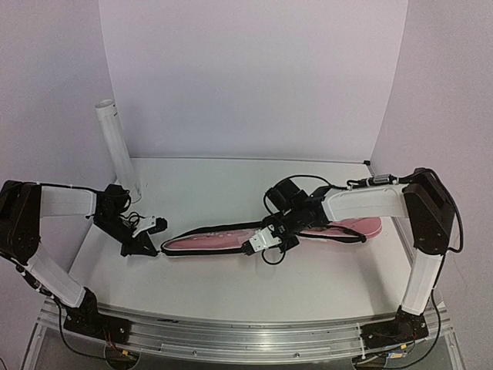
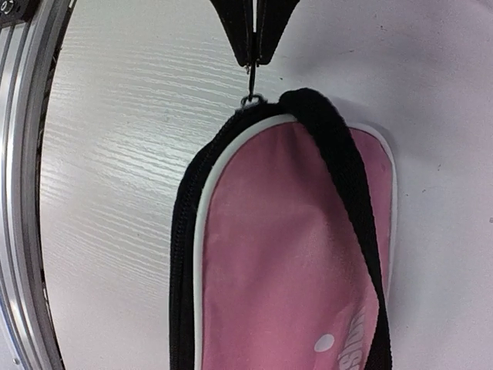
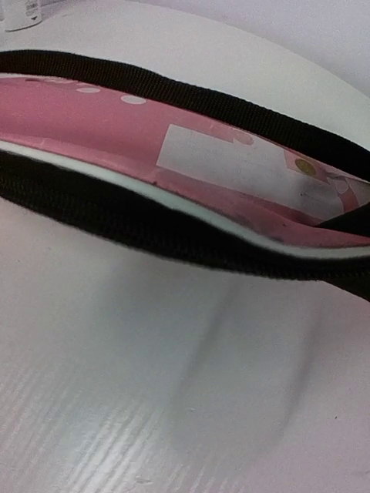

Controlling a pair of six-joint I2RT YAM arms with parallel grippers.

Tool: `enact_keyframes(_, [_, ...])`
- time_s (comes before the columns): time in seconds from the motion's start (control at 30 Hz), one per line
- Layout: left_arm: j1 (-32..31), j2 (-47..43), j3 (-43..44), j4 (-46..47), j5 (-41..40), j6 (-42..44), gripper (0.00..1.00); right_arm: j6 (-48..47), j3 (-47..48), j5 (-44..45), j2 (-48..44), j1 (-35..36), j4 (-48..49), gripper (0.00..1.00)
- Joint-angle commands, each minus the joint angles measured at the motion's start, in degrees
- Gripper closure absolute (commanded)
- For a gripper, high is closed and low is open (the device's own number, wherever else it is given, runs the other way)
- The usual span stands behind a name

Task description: Pack up the badminton gear

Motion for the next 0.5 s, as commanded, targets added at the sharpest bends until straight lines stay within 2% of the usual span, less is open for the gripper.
enact_keyframes(0.0, [-0.9,-5.6,-0.9,-5.8,-1.9,9.6,0.67,-6.4,-3.0,5.3,1.9,-1.3,-1.2,0.68])
enact_keyframes(0.07, [-0.9,-5.7,0.6,-9.0,-1.1,10.8,0.44,-4.8,-3.0,4.9,1.3,-0.7,-1.3,0.50])
enact_keyframes(0.1, [-0.9,-5.5,1.5,-10.7,-1.0,11.1,0.40,-3.4,-3.1,4.6,0.6,-0.1,-1.3,0.45])
enact_keyframes(0.2, [-0.9,-3.9,6.0,-15.9,0.4,12.5,0.39,6.5,-2.2,2.4,-3.0,1.6,-2.8,0.35])
enact_keyframes(0.23, [-0.9,-3.2,7.7,-17.1,2.1,12.3,0.39,12.7,-1.0,0.9,-4.2,2.1,-3.8,0.27])
enact_keyframes(0.27, [-0.9,-2.1,9.7,-17.5,3.7,11.3,0.39,18.4,0.0,-1.4,-5.9,2.3,-5.3,0.13])
enact_keyframes(0.3, [-0.9,-0.9,11.6,-16.6,5.6,8.0,0.39,26.2,1.2,-3.5,-7.4,2.3,-6.4,0.09])
enact_keyframes(0.4, [-2.7,2.6,15.3,-8.5,5.4,-5.6,0.44,48.6,3.3,-4.4,-10.9,2.2,-10.7,0.07])
enact_keyframes(0.47, [-6.7,4.4,15.4,0.2,-2.8,-13.3,0.55,63.5,3.0,1.7,-13.6,1.8,-13.4,0.10])
